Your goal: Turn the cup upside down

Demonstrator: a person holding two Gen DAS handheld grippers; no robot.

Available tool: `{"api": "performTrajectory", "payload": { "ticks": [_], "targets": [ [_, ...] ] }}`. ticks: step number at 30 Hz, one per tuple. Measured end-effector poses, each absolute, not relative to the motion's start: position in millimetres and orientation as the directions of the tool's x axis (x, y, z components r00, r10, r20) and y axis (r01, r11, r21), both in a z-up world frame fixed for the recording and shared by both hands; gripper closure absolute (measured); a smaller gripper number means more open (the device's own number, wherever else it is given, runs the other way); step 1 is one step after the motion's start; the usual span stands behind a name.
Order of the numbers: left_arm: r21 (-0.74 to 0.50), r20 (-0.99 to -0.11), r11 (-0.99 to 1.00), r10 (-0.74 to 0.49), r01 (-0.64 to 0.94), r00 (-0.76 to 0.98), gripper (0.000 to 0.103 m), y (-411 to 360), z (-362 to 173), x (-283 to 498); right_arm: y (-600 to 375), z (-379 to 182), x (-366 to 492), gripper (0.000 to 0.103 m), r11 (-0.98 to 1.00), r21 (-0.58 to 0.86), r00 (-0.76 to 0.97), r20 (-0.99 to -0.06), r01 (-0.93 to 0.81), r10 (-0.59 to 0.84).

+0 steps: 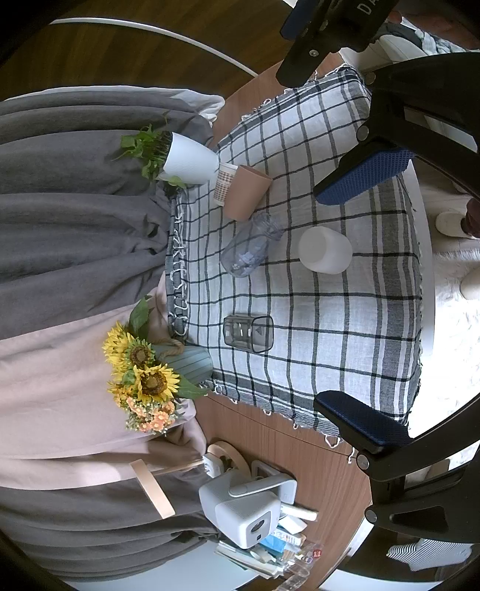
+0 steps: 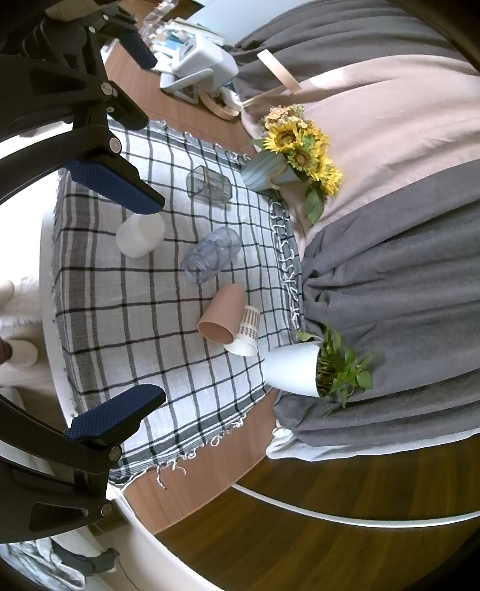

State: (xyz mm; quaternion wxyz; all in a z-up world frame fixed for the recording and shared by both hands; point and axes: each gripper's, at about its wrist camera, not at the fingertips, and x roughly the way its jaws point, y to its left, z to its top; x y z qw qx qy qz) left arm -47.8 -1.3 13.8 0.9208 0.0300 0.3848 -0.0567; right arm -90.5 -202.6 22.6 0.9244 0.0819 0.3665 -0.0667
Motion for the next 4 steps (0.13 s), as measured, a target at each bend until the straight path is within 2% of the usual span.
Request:
{"api": "performTrajectory", "payload": {
  "ticks": [4],
  "targets": [
    [0.012,-0.712,0.992,-0.08,0.127,0.697,0.0,-1.4,13.6,-47.9,-201.9,22.7,-90.2,0.009,0.977,0.102,0.723,-0.688,0.185,-0.065]
  ]
}}
